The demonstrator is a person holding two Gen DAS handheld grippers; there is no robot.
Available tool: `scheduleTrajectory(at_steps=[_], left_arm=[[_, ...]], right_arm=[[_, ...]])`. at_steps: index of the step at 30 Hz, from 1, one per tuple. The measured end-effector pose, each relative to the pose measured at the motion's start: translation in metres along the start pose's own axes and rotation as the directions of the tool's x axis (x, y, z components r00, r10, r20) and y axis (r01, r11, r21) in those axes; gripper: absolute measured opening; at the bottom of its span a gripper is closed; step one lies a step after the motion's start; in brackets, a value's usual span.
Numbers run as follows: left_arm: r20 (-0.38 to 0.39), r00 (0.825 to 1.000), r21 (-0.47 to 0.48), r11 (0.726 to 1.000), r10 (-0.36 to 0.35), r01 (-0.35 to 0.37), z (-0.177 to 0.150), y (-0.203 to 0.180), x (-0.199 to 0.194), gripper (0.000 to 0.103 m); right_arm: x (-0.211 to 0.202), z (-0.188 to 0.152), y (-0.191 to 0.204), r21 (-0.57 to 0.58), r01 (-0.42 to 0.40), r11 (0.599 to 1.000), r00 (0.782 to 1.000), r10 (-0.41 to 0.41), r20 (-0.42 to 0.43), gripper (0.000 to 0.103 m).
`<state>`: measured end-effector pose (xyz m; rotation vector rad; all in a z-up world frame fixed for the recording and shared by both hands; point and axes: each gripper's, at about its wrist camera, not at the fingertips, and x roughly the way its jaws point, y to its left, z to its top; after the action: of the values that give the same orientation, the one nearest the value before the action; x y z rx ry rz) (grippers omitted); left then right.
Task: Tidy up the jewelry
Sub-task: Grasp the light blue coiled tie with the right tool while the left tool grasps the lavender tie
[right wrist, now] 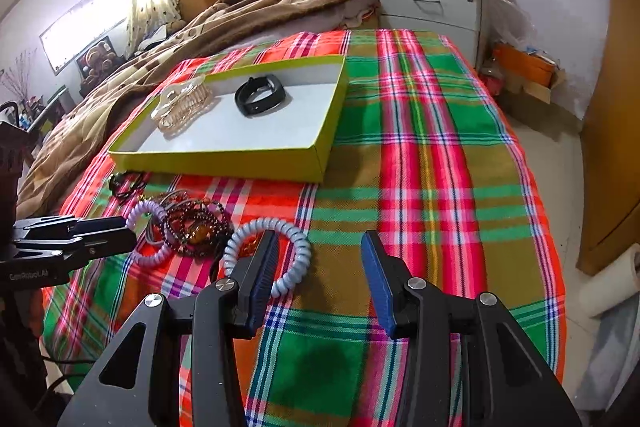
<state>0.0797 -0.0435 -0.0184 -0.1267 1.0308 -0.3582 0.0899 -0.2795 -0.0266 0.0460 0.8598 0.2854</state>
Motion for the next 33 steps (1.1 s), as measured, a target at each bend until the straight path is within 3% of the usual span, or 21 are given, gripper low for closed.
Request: scheduleTrajectory(at_steps=[5, 7, 10, 11, 13, 16, 18, 23, 33], left_arm=[[-0.011, 1.000, -0.018, 1.000, 0.012, -0.012, -0.002, 0.002, 0.003, 0.042], [-0.008, 1.000, -0.027, 1.000, 0.014, -0.014, -0.002, 0.002, 0.003, 0.042], [-0.003, 1.000, -0.033, 0.999, 0.024, -0.024, -0.001, 0.003, 0.003, 0.041], [-0.003, 1.000, -0.036, 0.999, 0.024, -0.024, -0.001, 0.003, 0.003, 0.039], [-0.001, 1.000, -0.035, 0.999, 0.021, -0.021, 0.000, 0.002, 0.003, 0.034], [-0.008, 1.000, -0.033, 0.999, 0.018, -0.018, 0.000, 0.000, 0.006, 0.030], [-0.009, 1.000, -0.036, 0.999, 0.007, -0.007, 0.001, -0.001, 0.006, 0.022], [0.007, 1.000, -0.031, 0.999, 0.009, -0.009, 0.002, -0.002, 0.003, 0.012], [0.057, 0.998, -0.033, 0.999, -0.004, 0.006, 0.004, 0.003, -0.015, 0.010]], right_arm=[[0.004, -0.002, 0.004, -0.017, -0.015, 1.000, 1.000, 0.015, -0.012, 0.043], [0.006, -0.002, 0.006, -0.025, -0.015, 1.000, 1.000, 0.014, -0.018, 0.032], [0.008, -0.003, 0.008, -0.033, -0.019, 0.999, 1.000, 0.018, -0.023, 0.031], [0.008, -0.003, 0.008, -0.035, -0.022, 0.999, 0.999, 0.021, -0.025, 0.030], [0.009, -0.004, 0.009, -0.038, -0.024, 0.999, 0.999, 0.023, -0.028, 0.018], [0.010, -0.004, 0.010, -0.038, -0.019, 0.999, 0.999, 0.018, -0.030, 0.016], [0.010, -0.004, 0.010, -0.039, -0.019, 0.999, 0.999, 0.018, -0.029, 0.011], [0.009, -0.006, 0.011, -0.041, -0.008, 0.999, 1.000, 0.007, -0.022, 0.009], [-0.003, -0.006, 0.007, -0.017, 0.008, 1.000, 1.000, -0.008, 0.019, 0.008]])
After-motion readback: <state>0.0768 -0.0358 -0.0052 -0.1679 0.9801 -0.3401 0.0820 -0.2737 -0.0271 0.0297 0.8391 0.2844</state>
